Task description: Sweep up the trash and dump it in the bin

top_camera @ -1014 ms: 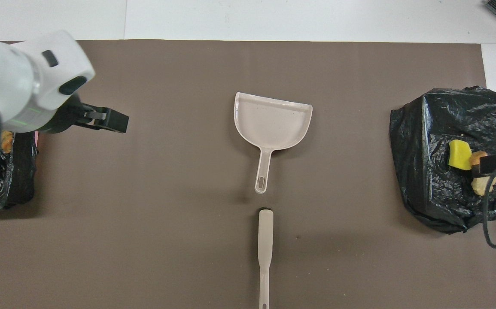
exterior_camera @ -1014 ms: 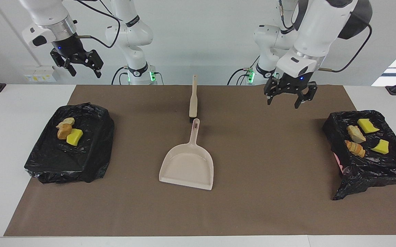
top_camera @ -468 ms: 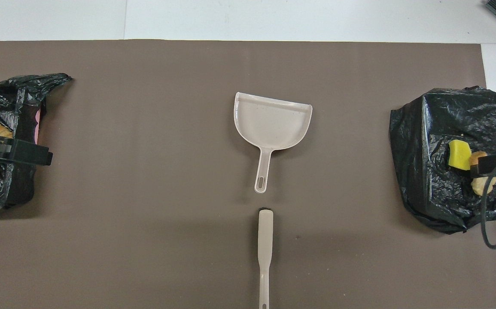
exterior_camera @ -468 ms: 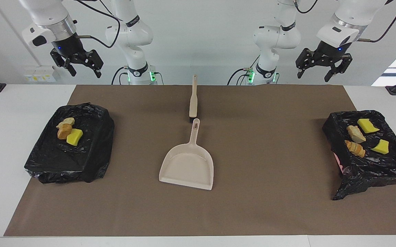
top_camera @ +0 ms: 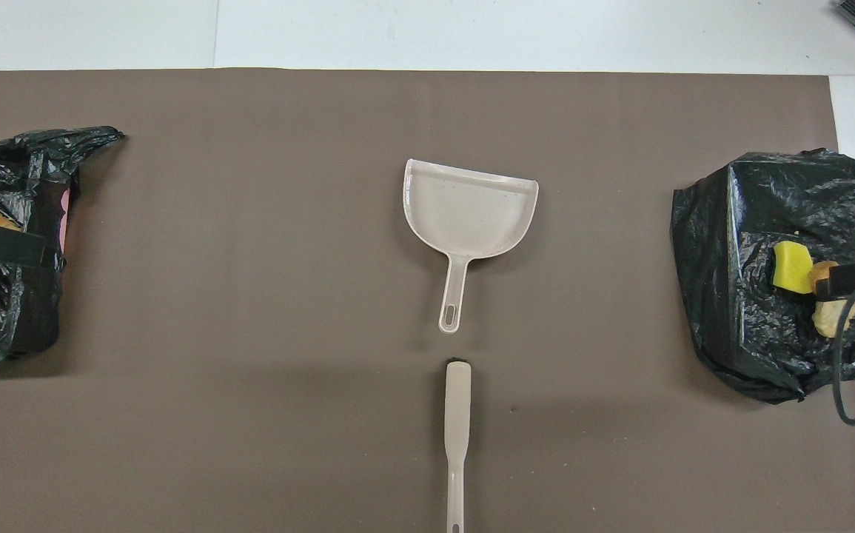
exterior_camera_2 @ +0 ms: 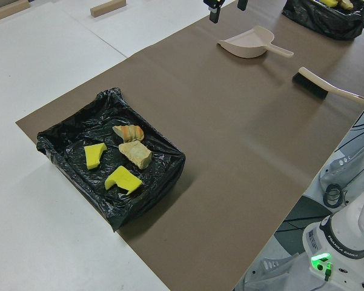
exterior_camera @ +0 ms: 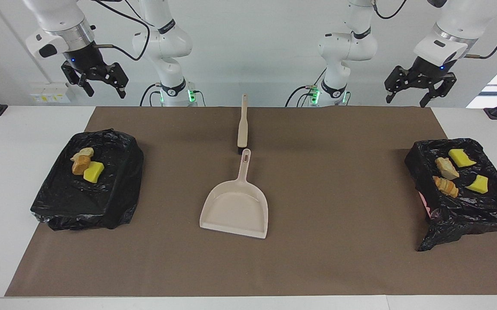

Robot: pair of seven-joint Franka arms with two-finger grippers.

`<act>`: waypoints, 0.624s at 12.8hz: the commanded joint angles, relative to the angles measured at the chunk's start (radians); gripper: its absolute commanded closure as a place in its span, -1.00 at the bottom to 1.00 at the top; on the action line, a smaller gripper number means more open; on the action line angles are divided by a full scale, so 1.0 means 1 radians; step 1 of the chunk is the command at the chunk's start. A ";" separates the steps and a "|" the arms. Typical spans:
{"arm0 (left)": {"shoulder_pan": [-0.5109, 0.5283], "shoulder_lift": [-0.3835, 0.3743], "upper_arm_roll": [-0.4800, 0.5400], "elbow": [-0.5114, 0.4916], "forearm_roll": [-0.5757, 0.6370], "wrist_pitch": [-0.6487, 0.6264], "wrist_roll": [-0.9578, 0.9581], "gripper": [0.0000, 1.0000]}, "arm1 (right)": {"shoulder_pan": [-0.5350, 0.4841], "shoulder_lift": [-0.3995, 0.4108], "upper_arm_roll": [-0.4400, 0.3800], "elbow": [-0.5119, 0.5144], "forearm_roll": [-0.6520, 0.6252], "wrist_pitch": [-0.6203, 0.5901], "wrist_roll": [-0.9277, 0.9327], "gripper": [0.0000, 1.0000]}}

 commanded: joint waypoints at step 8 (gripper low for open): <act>0.008 0.017 -0.010 0.019 0.004 0.028 0.015 -1.00 | -0.008 0.001 -0.001 -0.002 -0.019 0.007 -0.031 -1.00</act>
